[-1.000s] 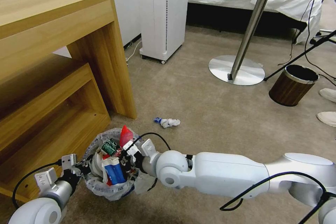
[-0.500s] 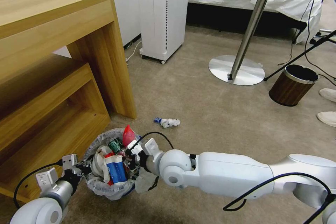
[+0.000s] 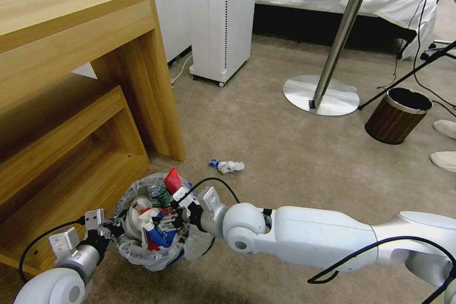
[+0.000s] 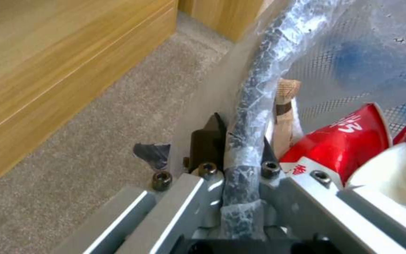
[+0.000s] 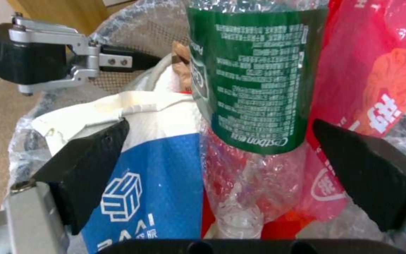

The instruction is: Pick up the trash bin and place the garbage on the floor into it.

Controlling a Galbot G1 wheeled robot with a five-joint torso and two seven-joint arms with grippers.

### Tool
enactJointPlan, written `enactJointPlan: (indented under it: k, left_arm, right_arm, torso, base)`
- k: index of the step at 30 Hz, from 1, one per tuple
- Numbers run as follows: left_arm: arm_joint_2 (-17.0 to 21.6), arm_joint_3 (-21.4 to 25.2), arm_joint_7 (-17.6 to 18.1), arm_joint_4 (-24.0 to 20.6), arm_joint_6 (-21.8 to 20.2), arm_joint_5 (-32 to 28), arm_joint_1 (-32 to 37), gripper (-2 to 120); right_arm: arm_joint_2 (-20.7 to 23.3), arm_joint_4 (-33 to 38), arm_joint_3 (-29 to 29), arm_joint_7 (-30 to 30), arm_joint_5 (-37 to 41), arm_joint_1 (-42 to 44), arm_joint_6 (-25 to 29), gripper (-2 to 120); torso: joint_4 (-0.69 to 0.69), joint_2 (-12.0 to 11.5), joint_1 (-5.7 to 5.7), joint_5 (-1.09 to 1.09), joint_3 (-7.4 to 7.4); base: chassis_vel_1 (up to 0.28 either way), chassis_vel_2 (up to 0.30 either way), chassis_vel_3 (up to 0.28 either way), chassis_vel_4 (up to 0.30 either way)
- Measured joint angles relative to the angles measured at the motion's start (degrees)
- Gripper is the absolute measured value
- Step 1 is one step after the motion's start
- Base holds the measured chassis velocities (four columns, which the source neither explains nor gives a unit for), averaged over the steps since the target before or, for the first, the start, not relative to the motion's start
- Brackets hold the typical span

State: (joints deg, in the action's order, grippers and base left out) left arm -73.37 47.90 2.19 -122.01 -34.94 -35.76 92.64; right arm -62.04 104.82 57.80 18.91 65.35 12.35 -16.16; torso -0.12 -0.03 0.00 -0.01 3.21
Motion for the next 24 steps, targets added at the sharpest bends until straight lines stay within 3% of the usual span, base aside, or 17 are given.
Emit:
enactJointPlan:
  k: [19, 24]
  left_arm:
    - [1.16, -0.11, 0.31, 0.89, -0.54, -0.59, -1.08, 0]
    - [1.19, -0.23, 0.34, 1.31, -0.55, -0.59, -1.31, 0]
  right_arm:
    - [2.78, 0.99, -0.93, -6.09, -5.71, 0.55, 6.75, 97]
    - [4.55, 1.23, -4.48, -10.51, -7.04, 2.62, 11.56, 97]
  torso:
    - [0.00, 0.00, 0.00, 0.00, 0.00]
    - [0.00, 0.00, 0.00, 0.00, 0.00]
  base:
    - [0.000, 0.000, 0.000, 0.000]
    - [0.000, 0.000, 0.000, 0.000]
